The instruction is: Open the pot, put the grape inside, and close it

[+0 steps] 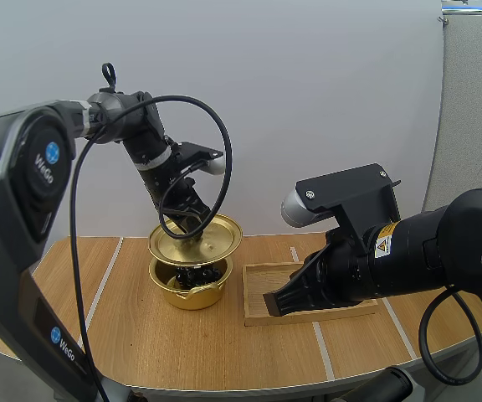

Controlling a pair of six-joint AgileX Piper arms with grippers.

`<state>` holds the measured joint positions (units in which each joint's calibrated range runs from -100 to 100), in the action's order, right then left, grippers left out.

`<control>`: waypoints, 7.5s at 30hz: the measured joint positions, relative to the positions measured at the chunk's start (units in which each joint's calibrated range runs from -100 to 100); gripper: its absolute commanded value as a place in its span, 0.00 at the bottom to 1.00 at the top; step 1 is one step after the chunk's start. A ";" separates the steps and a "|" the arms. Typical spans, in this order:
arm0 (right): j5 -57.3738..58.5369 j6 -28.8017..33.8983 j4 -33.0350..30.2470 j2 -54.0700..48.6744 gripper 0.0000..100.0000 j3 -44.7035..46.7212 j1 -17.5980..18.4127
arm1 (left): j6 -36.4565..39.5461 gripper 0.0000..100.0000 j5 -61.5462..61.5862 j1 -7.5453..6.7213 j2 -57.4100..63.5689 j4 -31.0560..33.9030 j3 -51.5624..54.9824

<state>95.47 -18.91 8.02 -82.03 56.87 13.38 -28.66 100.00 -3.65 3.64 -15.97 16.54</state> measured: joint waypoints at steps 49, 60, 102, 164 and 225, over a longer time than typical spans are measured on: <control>0.00 0.00 0.00 0.00 0.00 0.00 0.00 | 0.00 1.00 -17.12 0.00 -10.75 3.75 6.27; 0.00 0.00 0.00 0.00 0.00 0.00 0.00 | 0.00 1.00 -15.68 0.00 -3.21 3.97 5.45; 0.00 0.00 0.00 0.00 0.00 0.00 0.00 | 9.97 0.00 -0.04 0.00 57.15 4.28 -21.92; -72.00 -0.18 -3.62 -17.52 0.00 31.16 -9.13 | 31.68 0.00 -70.08 2.17 96.11 16.59 70.80; -63.87 1.98 -5.53 -17.64 0.00 43.13 -9.92 | 44.65 0.00 -69.22 2.24 96.11 16.69 83.28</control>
<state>31.60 -16.93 2.49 -99.67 100.00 3.45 15.99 30.78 -1.41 99.75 0.73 99.82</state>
